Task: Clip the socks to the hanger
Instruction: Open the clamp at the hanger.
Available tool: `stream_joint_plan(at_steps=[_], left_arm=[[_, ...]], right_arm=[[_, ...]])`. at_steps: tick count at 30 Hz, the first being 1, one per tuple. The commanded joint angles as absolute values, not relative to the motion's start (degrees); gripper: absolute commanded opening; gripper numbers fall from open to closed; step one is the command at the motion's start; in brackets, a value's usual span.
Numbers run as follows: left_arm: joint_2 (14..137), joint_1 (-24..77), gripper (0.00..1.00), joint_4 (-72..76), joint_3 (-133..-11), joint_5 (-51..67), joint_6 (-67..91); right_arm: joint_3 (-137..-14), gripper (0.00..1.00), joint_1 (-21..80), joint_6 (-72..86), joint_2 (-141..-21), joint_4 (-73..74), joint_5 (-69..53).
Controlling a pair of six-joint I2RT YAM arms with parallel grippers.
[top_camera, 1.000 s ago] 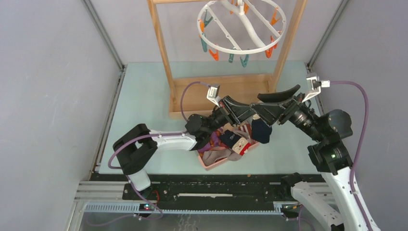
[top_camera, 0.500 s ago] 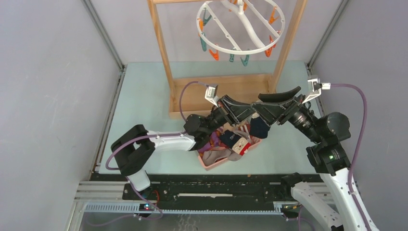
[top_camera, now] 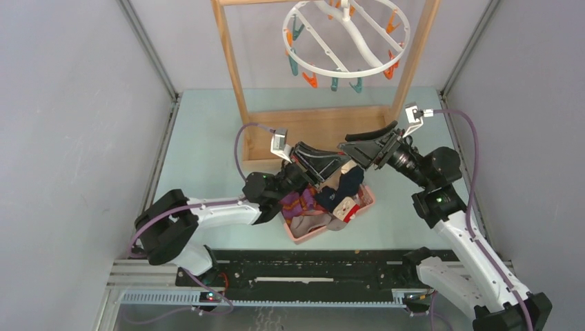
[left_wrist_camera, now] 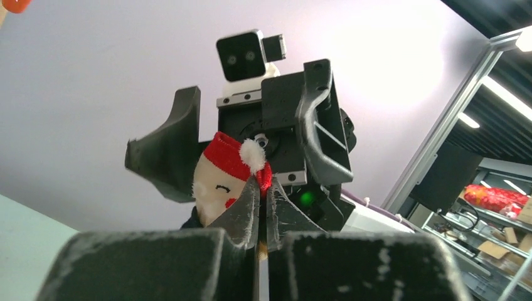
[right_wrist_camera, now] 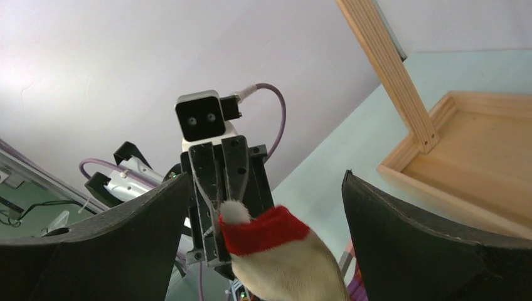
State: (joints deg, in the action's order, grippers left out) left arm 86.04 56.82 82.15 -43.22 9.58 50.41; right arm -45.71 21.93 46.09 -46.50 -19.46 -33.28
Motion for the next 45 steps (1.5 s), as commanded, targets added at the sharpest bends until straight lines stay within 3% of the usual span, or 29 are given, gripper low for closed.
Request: stream_joint_plan(at_steps=[1, 8, 15, 18, 25, 30, 38, 45], left_arm=[[84.83, 56.29, 0.0, 83.6, -43.16, 10.5, 46.97], [82.46, 54.54, 0.0, 80.45, -43.19, 15.86, 44.61], [79.19, 51.25, 0.0, 75.61, -37.27, 22.82, 44.48], [75.12, 51.02, 0.0, 64.93, -35.75, 22.22, 37.72], [66.1, 50.17, 0.0, 40.53, -38.19, 20.82, 23.13], [63.17, 48.83, 0.0, 34.15, -38.75, 21.09, 19.58], [59.71, 46.65, 0.0, 32.55, -36.81, 21.98, 17.59], [57.2, 44.88, 0.0, 31.87, -35.13, 22.24, 16.49]], right_arm=[[-44.71, 1.0, 22.57, 47.72, -44.34, -24.15, -33.03], [-45.66, 1.0, 22.99, 46.48, -44.59, -23.68, -29.62], [-60.96, 1.0, 22.75, 14.77, -44.05, 4.39, -20.95], [-60.77, 1.0, 20.76, 7.71, -42.68, 4.31, -20.7], [-61.57, 0.94, 2.93, 14.84, -49.16, 0.6, -40.81], [-61.59, 0.92, 3.63, 11.31, -52.17, -5.74, -41.94], [-59.85, 0.93, 12.67, -8.09, -55.55, -14.91, -35.09], [-59.15, 0.91, 15.27, -13.44, -59.12, -21.35, -29.03]])
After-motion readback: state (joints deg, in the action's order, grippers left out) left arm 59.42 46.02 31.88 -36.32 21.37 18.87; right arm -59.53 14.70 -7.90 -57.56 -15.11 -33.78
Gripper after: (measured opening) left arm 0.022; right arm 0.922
